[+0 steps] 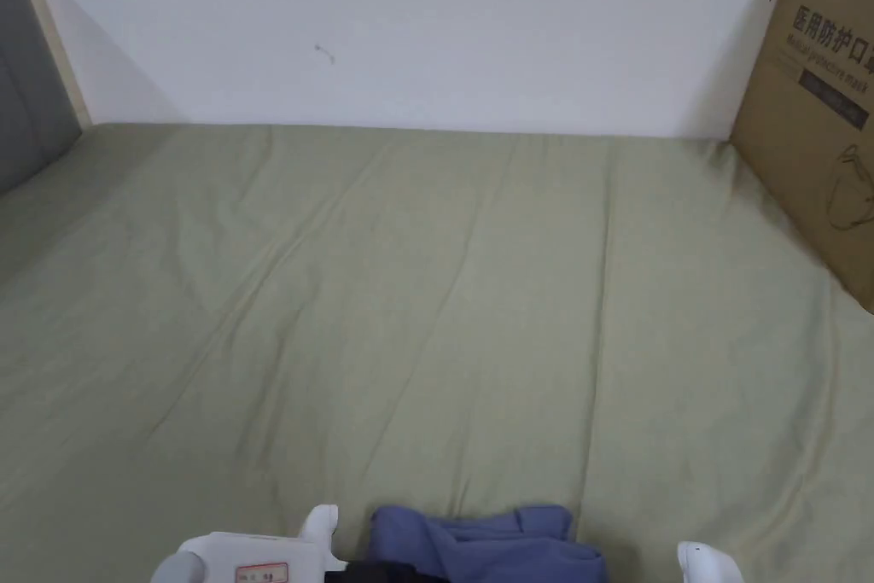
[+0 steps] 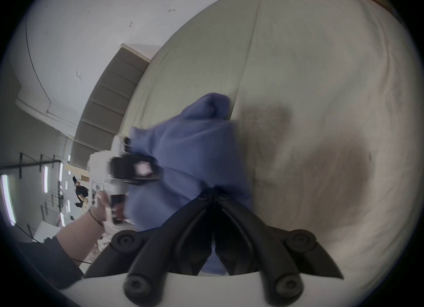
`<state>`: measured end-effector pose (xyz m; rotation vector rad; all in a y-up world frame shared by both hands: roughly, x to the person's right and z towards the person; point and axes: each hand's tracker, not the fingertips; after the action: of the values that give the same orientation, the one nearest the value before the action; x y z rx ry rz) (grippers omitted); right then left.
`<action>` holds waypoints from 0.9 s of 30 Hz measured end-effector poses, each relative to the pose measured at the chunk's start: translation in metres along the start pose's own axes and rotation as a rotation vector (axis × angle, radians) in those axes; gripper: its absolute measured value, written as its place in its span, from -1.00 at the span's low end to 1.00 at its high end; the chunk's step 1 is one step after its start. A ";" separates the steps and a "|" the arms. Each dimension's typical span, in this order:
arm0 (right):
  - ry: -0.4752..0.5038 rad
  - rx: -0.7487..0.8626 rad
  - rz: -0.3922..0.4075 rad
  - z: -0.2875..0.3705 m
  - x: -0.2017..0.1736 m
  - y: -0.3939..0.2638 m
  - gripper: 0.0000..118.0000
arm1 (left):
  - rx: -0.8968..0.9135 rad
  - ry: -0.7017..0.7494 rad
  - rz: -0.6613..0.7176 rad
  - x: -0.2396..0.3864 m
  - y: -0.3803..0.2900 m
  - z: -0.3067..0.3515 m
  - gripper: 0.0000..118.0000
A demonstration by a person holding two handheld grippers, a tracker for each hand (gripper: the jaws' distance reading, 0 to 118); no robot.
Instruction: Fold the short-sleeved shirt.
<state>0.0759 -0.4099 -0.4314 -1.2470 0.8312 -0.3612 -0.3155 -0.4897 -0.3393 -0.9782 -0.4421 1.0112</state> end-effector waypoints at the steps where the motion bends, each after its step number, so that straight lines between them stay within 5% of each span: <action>1: 0.029 0.000 -0.033 -0.002 0.002 0.000 -1.00 | 0.029 -0.148 0.052 -0.001 -0.004 0.000 -0.68; 4: -0.030 0.018 -0.017 0.007 -0.008 -0.002 -1.00 | 0.035 -0.007 -0.032 0.038 -0.002 0.006 -0.67; 6: -0.082 0.048 0.084 0.022 -0.023 -0.004 -1.00 | 0.043 0.012 -0.063 0.059 -0.004 0.019 -0.67; 12: 0.019 0.188 0.166 0.101 -0.066 -0.025 -1.00 | 0.076 0.136 -0.249 0.114 0.004 0.105 -0.66; 21: -0.132 0.276 0.289 0.160 -0.097 -0.044 -1.00 | 0.115 0.703 -0.241 0.072 0.046 0.262 -0.66; 27: -0.143 0.268 0.265 0.160 -0.097 -0.044 -1.00 | 0.111 0.866 -0.208 0.039 0.065 0.330 -0.66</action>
<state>0.1355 -0.2496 -0.3422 -0.8904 0.7855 -0.1607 -0.5626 -0.2880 -0.2268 -1.1385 0.2301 0.3512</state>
